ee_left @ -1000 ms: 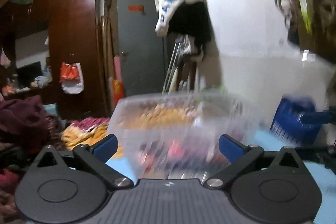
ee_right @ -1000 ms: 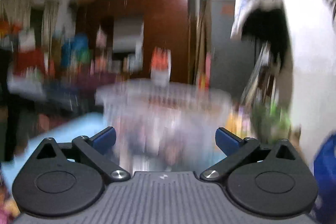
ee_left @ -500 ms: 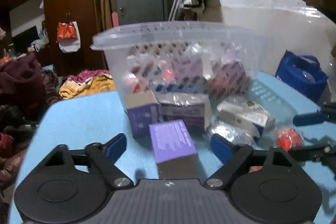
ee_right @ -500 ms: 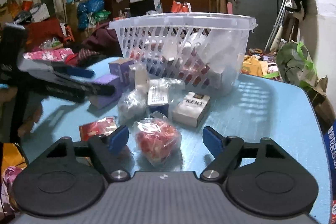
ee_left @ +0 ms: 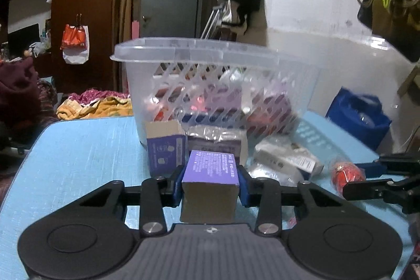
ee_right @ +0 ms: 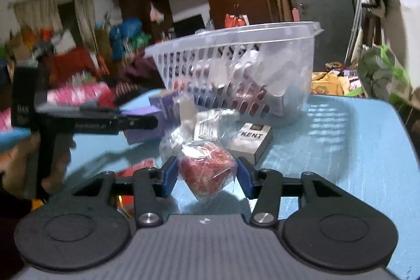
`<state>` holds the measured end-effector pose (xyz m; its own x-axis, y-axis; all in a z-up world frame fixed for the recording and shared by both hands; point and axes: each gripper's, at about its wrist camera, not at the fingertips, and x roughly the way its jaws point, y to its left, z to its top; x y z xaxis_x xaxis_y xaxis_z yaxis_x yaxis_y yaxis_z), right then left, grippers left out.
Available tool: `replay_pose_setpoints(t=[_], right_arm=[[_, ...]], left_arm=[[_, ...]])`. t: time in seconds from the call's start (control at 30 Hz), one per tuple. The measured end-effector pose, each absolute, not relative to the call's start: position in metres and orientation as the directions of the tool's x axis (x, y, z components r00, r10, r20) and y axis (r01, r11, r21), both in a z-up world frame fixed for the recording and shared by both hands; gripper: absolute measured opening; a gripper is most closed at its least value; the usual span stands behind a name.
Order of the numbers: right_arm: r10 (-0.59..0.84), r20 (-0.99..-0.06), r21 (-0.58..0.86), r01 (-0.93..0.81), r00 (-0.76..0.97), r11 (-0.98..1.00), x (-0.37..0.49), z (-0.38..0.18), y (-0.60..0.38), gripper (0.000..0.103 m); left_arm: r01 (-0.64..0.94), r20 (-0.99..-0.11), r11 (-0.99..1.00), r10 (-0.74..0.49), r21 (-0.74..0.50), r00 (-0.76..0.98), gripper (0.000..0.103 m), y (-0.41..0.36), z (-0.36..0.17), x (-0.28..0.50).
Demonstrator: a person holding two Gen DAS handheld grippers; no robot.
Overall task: Organize objects
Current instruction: 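Grasp the purple box with the left tool while the right tool grasps the red candy bag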
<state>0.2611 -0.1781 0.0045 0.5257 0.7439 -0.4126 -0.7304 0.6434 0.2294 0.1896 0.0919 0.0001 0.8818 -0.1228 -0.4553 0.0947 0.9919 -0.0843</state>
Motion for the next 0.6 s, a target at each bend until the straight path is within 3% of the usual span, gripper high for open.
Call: replay_pose_setpoints(t=[0.6], right_arm=[[0.775,-0.377,0.273,-0.738,0.508,0.617,0.2644,0.0023,-0.1844,0.052]], left_arm=[[0.108,-0.424,0.985,-0.157,-0.137,0.892,0.043,0.1020,0.0010,0.1904]])
